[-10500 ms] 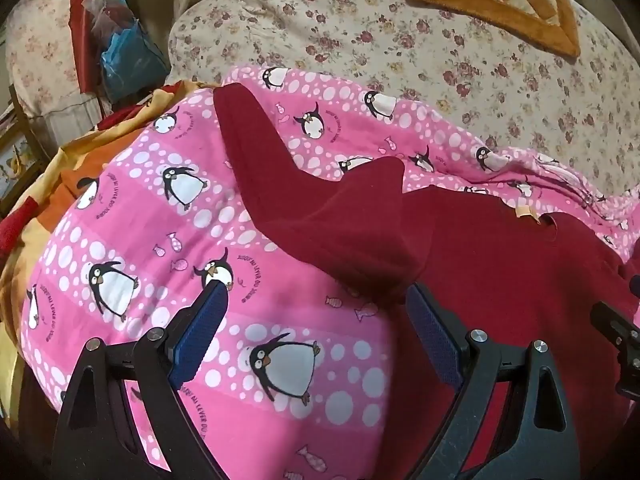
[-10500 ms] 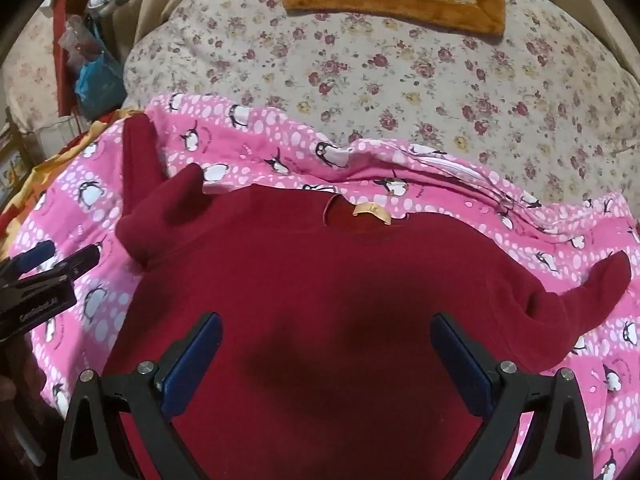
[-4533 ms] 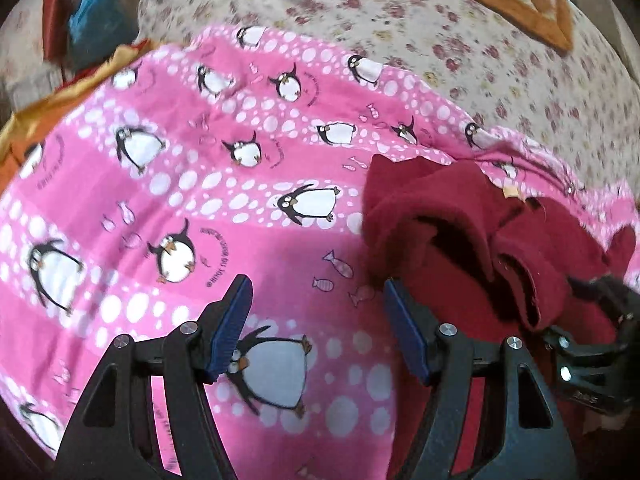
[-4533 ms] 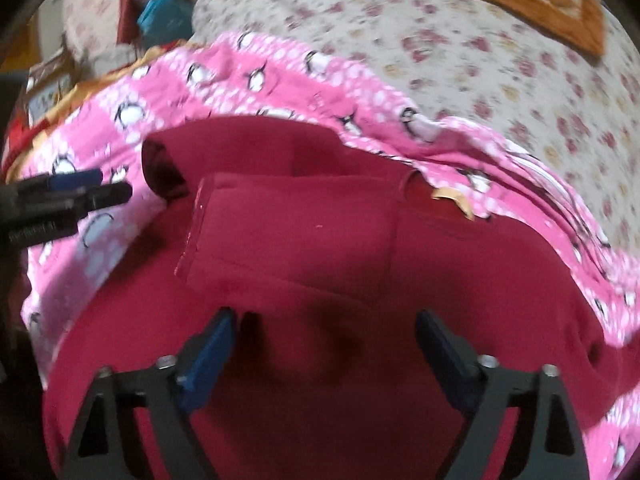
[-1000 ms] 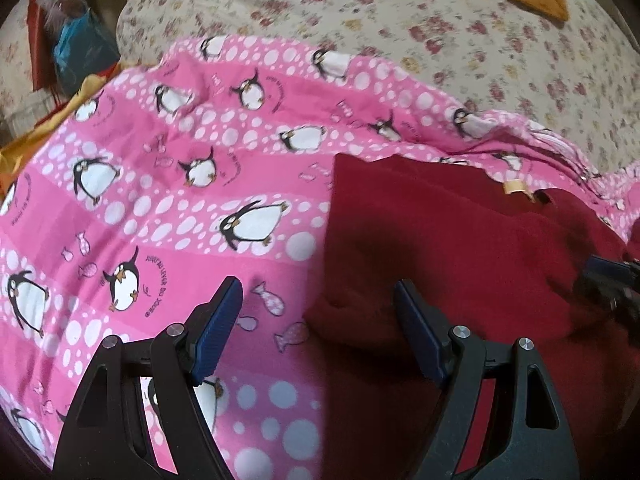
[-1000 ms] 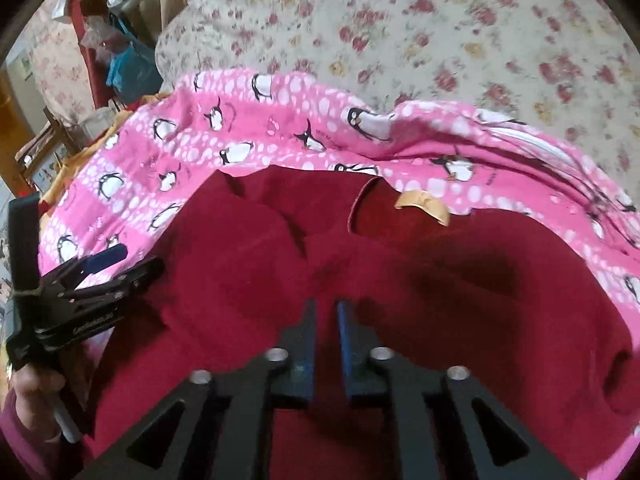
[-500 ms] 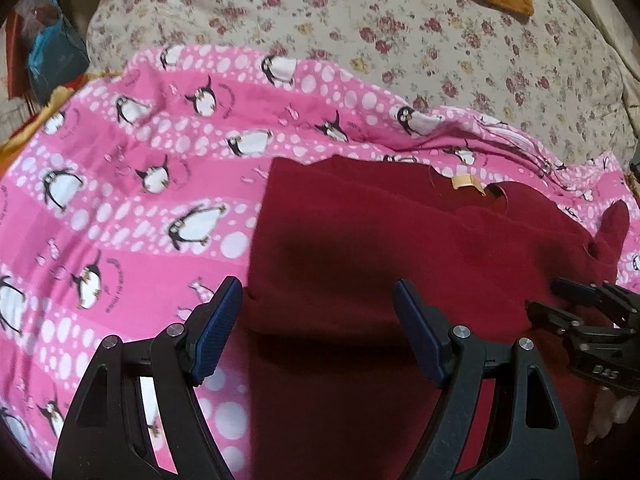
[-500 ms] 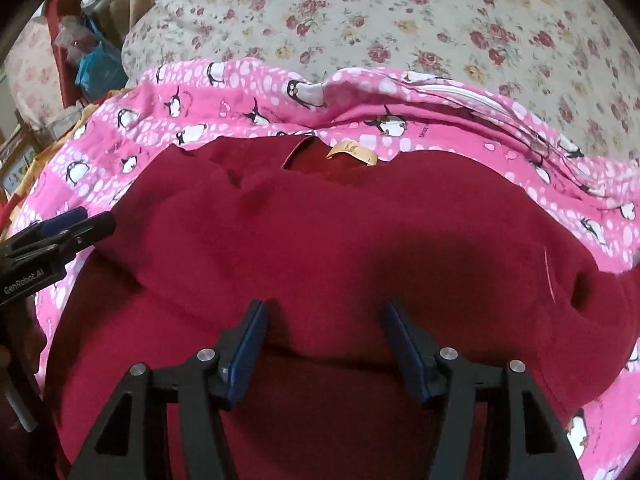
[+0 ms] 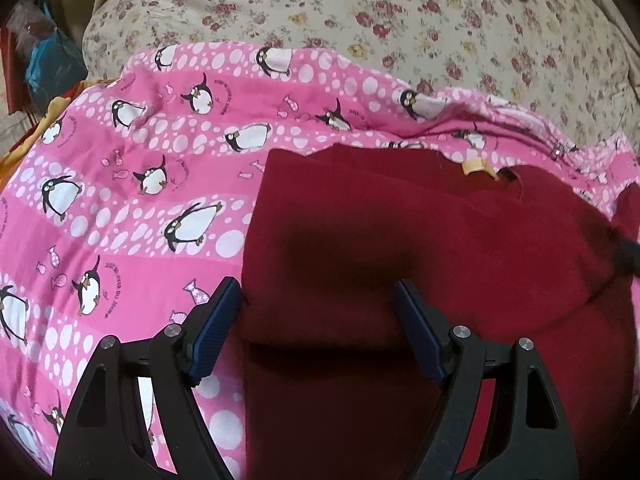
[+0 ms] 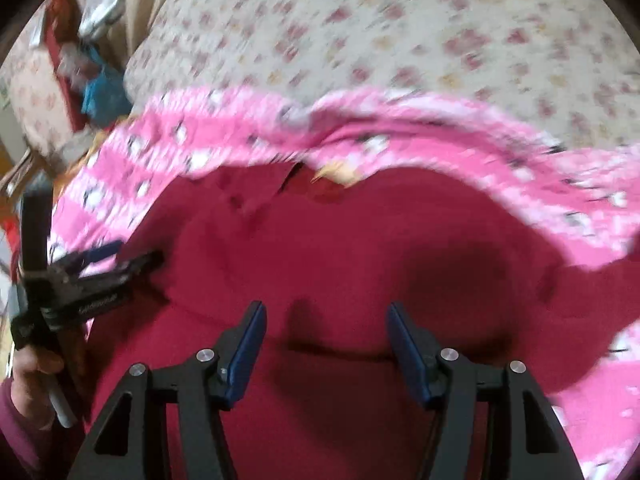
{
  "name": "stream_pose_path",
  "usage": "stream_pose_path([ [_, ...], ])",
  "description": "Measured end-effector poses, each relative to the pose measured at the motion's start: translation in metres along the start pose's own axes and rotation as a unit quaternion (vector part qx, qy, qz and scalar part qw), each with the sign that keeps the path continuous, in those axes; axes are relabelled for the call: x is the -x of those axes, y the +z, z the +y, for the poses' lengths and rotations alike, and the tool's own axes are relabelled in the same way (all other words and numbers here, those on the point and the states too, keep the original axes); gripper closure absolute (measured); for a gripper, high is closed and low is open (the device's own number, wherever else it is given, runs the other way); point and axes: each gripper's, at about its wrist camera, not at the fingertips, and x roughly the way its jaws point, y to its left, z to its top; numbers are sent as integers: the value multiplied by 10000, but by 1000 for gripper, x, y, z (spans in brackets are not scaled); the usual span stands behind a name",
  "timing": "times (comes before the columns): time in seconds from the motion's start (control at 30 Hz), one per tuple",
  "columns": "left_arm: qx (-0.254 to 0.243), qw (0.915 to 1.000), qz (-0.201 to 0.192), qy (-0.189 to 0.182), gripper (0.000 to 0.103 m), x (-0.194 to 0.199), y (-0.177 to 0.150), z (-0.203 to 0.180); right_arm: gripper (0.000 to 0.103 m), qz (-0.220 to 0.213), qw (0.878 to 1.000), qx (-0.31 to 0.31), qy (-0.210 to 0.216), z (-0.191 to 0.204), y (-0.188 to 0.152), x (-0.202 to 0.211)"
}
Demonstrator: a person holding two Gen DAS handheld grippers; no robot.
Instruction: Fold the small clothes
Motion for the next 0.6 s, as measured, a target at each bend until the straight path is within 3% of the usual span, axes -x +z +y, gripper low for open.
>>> stream_pose_path([
  [0.13,2,9999,-119,-89,24,7,2,-2,43,-171,9943,-792,-698,-84,20,27],
  [0.27,11,9999,-114,-129,24,6,3,-4,43,-165,9727,-1768,-1494,-181,27,32],
  [0.4,185,9995,-19,-240,24,1,6,0,43,-29,9568,-2269,-1818,-240,35,19],
  [0.5,292,9993,25,-237,24,-4,7,4,43,144,9562,-2309,-1792,-263,40,-1],
  [0.57,330,9992,54,-234,24,-6,8,6,52,225,9569,-2387,-1636,-276,38,-14],
  [0.6,339,9991,60,-228,24,-7,8,6,62,259,9562,-2416,-1635,-279,37,-18],
])
